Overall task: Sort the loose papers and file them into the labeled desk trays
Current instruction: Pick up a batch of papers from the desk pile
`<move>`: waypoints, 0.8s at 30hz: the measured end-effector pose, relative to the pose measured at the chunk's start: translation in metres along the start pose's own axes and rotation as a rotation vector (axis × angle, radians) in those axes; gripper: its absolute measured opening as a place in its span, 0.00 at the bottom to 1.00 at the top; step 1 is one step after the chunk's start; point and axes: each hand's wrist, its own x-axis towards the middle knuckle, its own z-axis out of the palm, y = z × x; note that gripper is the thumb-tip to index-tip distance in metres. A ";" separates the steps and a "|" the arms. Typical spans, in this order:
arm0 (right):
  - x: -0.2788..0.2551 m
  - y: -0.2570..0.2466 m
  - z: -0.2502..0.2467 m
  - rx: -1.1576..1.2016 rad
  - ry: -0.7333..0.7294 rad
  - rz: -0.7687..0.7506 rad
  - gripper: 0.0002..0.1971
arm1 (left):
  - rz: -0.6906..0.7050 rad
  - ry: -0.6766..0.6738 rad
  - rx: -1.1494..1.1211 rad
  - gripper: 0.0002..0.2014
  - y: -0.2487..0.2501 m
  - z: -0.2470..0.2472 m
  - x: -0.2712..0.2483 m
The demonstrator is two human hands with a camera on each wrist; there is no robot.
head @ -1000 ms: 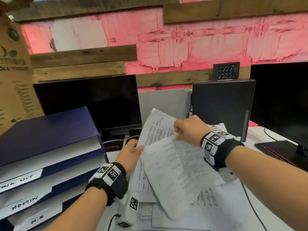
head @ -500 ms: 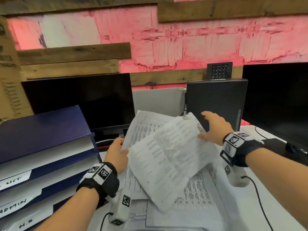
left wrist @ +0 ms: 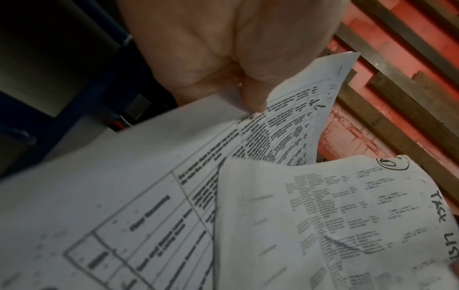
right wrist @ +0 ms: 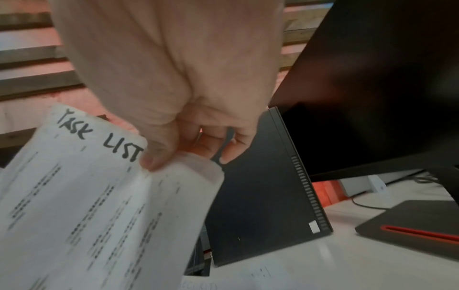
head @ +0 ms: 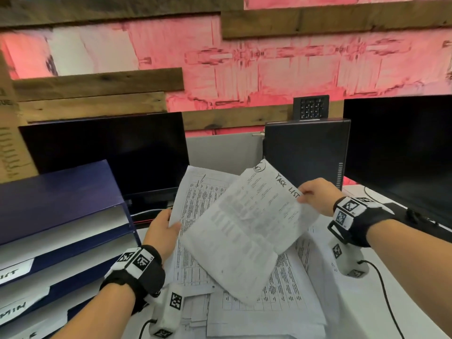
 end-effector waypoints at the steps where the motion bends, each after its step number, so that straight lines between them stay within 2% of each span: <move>1: 0.001 -0.003 -0.003 -0.017 -0.018 -0.012 0.06 | -0.003 -0.002 0.010 0.12 -0.001 -0.001 0.001; 6: 0.005 -0.027 -0.013 -0.105 -0.082 -0.051 0.09 | 0.010 -0.047 0.005 0.10 0.003 0.001 0.001; 12: 0.011 -0.069 -0.008 -0.024 -0.029 -0.132 0.10 | 0.033 -0.136 -0.016 0.10 0.010 0.014 -0.004; 16: 0.013 -0.092 0.004 0.027 -0.041 -0.227 0.09 | 0.037 -0.171 0.084 0.17 0.005 0.020 -0.002; 19: 0.011 -0.092 0.012 0.084 0.013 -0.236 0.10 | 0.026 -0.050 0.162 0.19 -0.004 0.018 0.003; 21: 0.011 -0.079 0.019 0.058 0.006 -0.158 0.14 | -0.011 0.047 0.171 0.18 -0.011 0.012 0.007; 24: 0.001 -0.055 0.033 -0.153 -0.185 0.006 0.23 | -0.041 0.113 0.191 0.17 -0.022 0.004 0.013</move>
